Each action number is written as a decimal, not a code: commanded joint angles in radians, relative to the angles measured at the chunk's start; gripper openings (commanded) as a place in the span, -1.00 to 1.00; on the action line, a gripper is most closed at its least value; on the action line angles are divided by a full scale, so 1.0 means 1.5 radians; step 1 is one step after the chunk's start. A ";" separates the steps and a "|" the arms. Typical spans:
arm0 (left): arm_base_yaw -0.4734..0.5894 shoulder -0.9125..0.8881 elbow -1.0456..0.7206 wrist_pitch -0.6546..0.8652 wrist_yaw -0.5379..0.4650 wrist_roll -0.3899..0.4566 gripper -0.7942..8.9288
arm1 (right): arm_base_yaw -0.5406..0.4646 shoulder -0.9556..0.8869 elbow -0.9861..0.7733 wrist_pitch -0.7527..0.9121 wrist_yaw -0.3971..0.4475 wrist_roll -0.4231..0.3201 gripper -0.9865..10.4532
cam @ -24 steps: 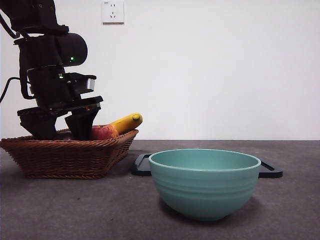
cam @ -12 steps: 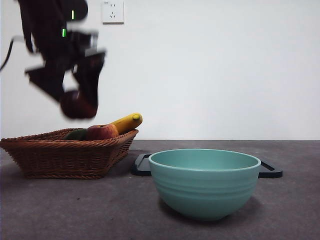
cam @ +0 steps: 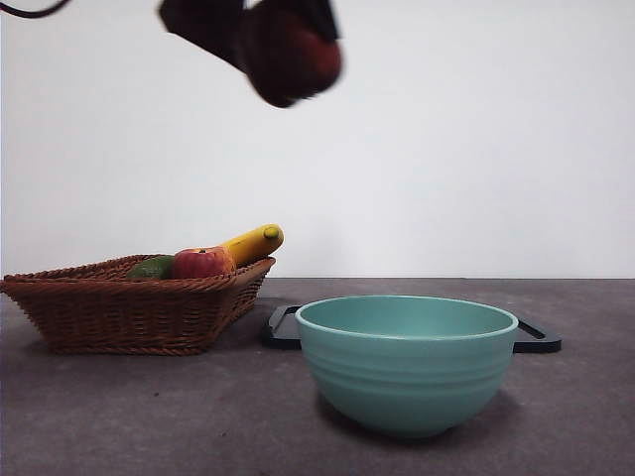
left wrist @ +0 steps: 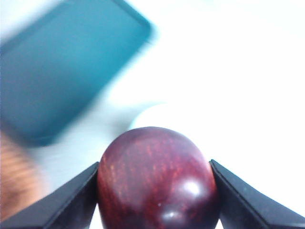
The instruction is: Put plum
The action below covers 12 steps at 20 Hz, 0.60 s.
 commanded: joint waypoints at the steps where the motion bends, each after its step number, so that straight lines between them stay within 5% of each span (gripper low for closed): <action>1: -0.041 0.048 0.013 0.010 0.000 0.003 -0.21 | 0.003 0.005 0.013 0.005 -0.001 0.007 -0.14; 12: -0.107 0.250 0.013 0.054 -0.002 0.004 -0.21 | 0.003 0.005 0.013 0.005 -0.001 0.007 -0.14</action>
